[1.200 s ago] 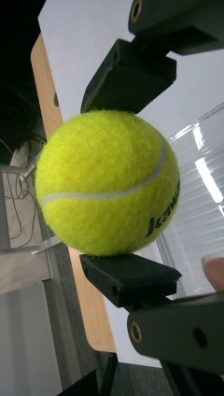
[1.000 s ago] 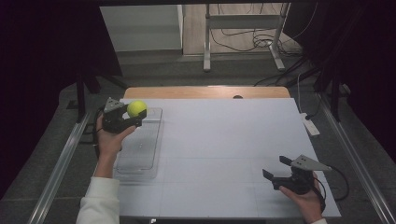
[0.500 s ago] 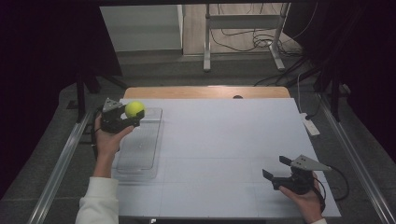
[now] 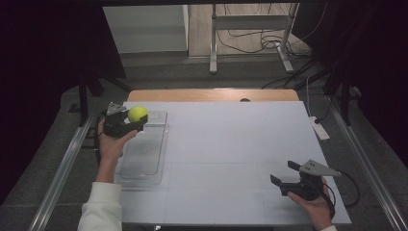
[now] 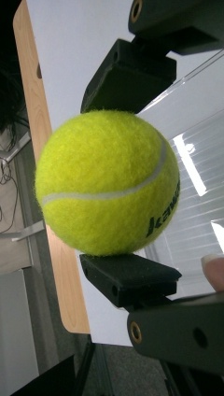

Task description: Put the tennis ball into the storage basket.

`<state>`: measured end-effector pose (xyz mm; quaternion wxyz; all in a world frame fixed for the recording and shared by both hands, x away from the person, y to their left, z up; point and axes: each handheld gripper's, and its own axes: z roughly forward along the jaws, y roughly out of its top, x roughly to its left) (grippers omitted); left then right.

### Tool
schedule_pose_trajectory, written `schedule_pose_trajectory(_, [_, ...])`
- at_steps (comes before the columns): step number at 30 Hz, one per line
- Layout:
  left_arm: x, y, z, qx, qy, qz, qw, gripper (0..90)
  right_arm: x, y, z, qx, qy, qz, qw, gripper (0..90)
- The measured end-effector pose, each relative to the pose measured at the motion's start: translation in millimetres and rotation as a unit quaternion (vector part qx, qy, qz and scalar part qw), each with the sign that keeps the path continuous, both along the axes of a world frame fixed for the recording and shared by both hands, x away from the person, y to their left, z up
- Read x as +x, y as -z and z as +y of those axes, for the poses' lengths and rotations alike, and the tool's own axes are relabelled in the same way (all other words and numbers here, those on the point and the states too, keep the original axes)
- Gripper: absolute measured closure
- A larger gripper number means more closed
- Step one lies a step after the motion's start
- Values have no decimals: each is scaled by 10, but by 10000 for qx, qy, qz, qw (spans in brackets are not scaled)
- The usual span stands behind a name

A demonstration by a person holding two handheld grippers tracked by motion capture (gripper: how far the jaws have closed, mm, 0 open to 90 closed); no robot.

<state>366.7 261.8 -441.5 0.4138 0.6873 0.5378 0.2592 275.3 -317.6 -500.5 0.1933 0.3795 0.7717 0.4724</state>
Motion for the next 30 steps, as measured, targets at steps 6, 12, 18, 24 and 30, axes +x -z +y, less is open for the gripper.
schedule_pose_trajectory(6, [18,-1,4,-6,-14,68,10000,262,7,1,-4,19,6,6,10000,100])
schedule_pose_trajectory(12, [52,30,13,10,-37,196,9998,263,-5,-7,-1,29,-4,-4,10000,100])
schedule_pose_trajectory(18, [111,77,30,126,-66,412,9990,262,-1,-4,0,24,-1,8,10000,100])
schedule_pose_trajectory(24, [164,85,62,141,-99,579,9982,262,-2,-7,1,22,-3,-10,10000,100])
schedule_pose_trajectory(30, [233,129,88,181,-160,773,9967,262,-2,-9,1,22,-8,-12,10000,100])
